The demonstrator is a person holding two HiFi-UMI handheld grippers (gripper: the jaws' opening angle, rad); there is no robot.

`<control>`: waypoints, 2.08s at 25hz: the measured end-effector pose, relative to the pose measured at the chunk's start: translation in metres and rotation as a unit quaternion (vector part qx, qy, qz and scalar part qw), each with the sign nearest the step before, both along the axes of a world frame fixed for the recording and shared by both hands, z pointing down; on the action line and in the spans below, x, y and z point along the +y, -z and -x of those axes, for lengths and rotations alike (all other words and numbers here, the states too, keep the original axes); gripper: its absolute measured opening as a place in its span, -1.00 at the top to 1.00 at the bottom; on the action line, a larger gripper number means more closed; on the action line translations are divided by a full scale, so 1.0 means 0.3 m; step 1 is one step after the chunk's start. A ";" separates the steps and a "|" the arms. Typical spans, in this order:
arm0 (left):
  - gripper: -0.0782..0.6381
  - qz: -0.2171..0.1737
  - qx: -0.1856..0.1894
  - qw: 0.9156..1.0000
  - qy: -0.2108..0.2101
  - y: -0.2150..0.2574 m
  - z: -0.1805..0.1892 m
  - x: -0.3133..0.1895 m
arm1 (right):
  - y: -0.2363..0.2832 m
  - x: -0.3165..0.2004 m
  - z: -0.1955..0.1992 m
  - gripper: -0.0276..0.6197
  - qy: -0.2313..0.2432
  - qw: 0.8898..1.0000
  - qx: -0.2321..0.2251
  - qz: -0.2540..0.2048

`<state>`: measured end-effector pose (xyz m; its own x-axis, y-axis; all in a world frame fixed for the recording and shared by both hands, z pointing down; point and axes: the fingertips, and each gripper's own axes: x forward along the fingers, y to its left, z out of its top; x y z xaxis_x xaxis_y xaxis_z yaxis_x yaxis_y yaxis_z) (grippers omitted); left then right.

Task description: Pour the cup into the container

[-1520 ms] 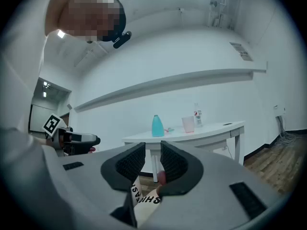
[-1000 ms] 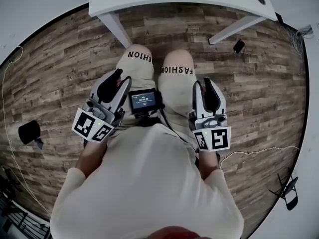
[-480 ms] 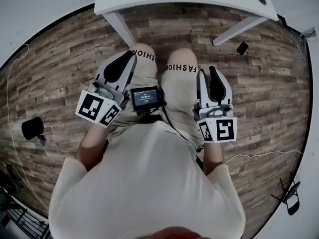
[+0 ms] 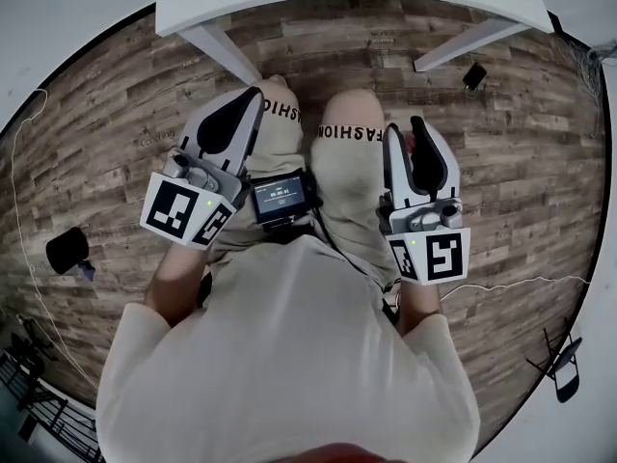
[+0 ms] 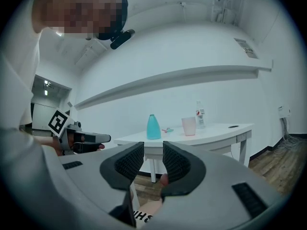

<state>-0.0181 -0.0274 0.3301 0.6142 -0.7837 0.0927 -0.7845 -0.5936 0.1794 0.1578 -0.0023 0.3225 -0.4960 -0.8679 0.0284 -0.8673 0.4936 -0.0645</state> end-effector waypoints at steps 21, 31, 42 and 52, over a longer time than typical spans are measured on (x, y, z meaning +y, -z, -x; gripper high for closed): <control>0.75 0.002 0.007 1.000 -0.016 -0.020 0.005 -0.243 | -0.041 -0.287 0.026 0.51 0.014 1.000 0.014 0.010; 0.75 -0.008 0.006 1.000 -0.010 0.017 0.014 -0.272 | 0.016 -0.330 0.008 0.49 0.005 1.000 0.015 -0.006; 0.75 -0.011 0.004 1.000 0.009 0.044 0.078 -0.306 | 0.044 -0.367 0.026 0.49 0.007 1.000 0.017 -0.011; 0.75 0.001 0.010 1.000 0.009 0.027 0.088 -0.315 | 0.068 -0.397 0.050 0.46 0.023 0.999 0.018 -0.014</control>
<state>-0.0444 -0.1218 0.3219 0.6023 -0.7941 0.0813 -0.7908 -0.5797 0.1966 0.1428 -0.1215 0.3022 -0.5337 -0.8454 0.0221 -0.8457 0.5334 -0.0194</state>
